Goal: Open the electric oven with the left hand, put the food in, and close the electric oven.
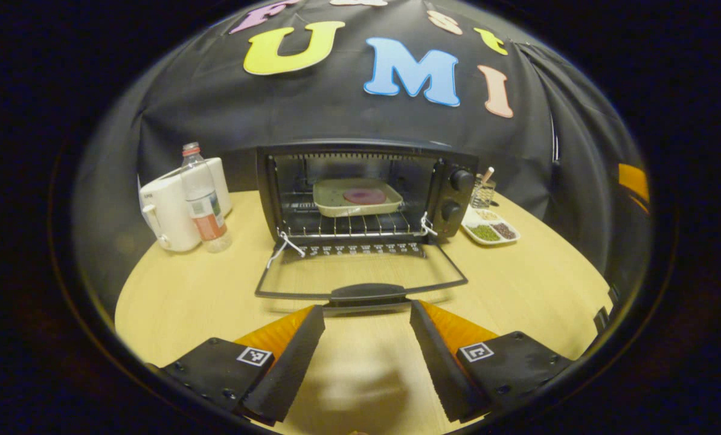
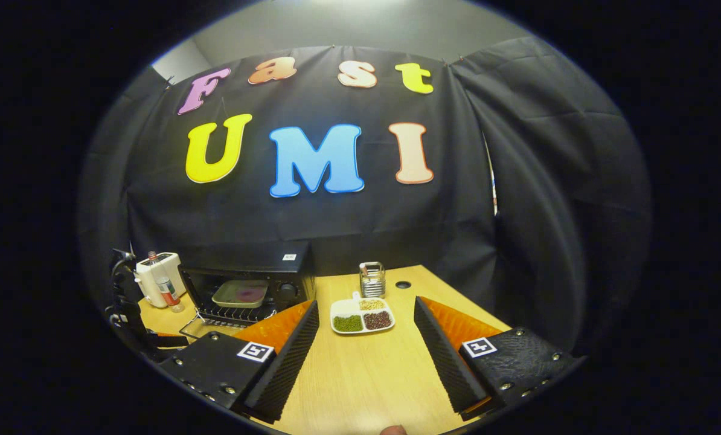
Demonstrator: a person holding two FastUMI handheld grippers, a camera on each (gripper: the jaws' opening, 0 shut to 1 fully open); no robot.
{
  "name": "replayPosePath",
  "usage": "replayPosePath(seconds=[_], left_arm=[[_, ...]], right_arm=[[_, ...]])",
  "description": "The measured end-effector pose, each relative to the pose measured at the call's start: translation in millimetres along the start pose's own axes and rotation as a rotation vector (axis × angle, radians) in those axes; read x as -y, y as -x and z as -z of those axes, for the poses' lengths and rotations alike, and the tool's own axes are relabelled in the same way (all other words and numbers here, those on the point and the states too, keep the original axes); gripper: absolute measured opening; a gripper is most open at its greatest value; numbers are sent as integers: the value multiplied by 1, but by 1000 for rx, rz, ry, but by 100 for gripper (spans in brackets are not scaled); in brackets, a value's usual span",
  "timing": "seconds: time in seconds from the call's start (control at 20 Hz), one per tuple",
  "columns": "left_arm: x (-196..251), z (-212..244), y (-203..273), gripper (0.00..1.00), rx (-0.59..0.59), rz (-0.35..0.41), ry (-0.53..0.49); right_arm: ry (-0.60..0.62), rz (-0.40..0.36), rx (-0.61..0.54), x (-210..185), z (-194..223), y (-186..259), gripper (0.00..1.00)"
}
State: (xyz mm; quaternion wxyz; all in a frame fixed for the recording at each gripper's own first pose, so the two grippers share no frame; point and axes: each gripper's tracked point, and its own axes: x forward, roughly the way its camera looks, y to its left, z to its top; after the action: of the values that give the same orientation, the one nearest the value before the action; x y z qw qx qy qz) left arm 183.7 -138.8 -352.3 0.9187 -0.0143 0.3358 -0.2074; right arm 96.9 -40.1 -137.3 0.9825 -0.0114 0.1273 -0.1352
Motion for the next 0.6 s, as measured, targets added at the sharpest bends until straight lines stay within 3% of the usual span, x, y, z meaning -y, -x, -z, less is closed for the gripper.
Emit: replayPosePath(seconds=[0.45, 0.6], left_arm=[[-2, 29, -42, 100, -90, -23, 29], [-6, 32, -51, 97, -99, -38, 34]], right_arm=[[8, 76, 3, 25, -4, 22, 98], [10, 98, 4, 32, -5, 24, 98]])
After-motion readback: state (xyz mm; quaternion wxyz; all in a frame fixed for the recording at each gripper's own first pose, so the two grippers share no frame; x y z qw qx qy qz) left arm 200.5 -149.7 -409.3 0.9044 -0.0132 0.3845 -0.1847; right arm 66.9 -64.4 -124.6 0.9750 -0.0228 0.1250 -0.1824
